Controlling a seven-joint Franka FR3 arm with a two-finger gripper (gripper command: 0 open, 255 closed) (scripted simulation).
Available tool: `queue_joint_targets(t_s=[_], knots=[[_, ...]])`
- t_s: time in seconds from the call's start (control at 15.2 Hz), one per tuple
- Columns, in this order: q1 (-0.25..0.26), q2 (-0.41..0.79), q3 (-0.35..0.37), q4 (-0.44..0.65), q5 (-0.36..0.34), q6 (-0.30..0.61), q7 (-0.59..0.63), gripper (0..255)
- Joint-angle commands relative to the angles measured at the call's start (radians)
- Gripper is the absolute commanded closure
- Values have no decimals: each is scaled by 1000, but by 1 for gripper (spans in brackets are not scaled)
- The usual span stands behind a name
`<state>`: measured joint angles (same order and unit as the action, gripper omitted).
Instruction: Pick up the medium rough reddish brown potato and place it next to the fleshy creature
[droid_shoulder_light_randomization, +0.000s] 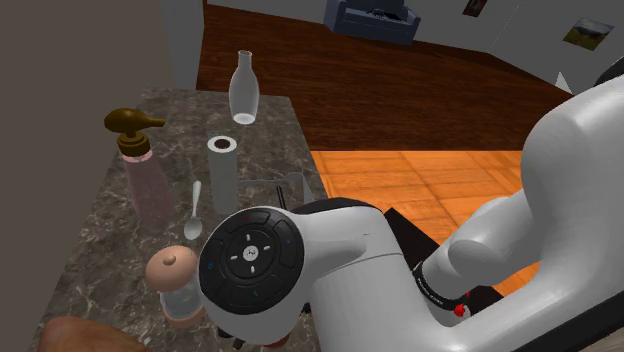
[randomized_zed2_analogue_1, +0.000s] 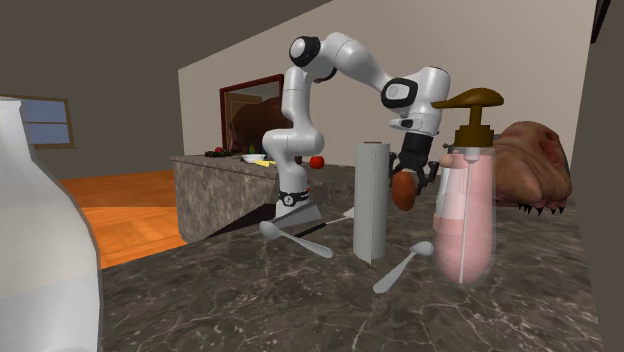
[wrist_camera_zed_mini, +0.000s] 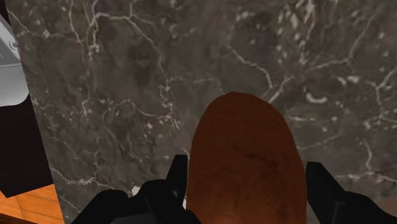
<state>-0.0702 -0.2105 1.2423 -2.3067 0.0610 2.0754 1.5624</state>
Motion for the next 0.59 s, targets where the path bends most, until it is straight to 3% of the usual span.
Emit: queue_joint_targets(t_s=[0.0, 0.46, 0.53], knots=[[-16, 25, 27, -14, -19, 20, 22, 255], [-15, 26, 26, -14, -20, 20, 22, 255], [-13, 24, 22, -14, -18, 19, 19, 0]])
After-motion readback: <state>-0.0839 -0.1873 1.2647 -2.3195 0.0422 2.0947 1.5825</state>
